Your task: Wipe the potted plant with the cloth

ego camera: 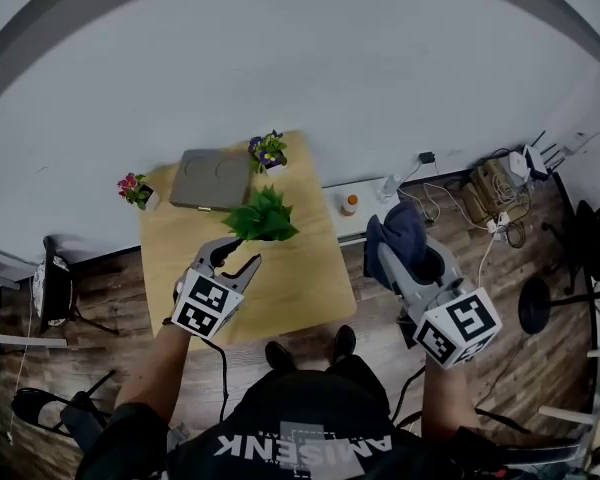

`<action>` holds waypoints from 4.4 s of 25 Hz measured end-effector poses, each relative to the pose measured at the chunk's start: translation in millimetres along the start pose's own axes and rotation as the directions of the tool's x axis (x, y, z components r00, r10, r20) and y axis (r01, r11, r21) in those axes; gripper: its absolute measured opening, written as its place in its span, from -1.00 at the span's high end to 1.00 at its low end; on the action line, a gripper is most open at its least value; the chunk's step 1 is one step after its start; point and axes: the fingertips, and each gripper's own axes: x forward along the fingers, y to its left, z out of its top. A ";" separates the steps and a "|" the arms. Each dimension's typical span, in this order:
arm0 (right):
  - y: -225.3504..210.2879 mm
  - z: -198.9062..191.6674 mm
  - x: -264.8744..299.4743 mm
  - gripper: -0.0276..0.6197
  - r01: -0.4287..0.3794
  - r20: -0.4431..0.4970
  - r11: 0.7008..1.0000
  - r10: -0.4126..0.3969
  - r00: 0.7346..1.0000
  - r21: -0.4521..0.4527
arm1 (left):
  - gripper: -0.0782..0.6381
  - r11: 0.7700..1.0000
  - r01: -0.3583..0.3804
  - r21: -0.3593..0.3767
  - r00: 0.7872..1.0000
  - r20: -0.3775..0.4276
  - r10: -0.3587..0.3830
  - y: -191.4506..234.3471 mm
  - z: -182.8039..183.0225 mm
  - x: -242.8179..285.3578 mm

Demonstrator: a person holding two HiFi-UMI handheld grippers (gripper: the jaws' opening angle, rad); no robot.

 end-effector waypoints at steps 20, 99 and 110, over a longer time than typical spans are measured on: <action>-26.7 -63.7 -26.5 0.52 0.127 -0.063 0.987 -0.121 0.991 0.101 | 0.38 0.951 0.109 0.290 0.939 -0.343 -0.003 -3.7 -76.2 104.1; 91.1 64.4 11.9 0.53 -0.299 0.108 0.951 0.306 0.946 -0.079 | 0.75 0.929 0.332 -0.161 0.941 0.124 -0.315 -62.1 120.9 -96.9; 124.1 51.5 34.3 0.53 -0.376 -0.001 0.915 0.380 0.925 -0.149 | 0.76 0.925 0.348 -0.156 0.937 0.087 -0.338 -88.4 142.4 -88.5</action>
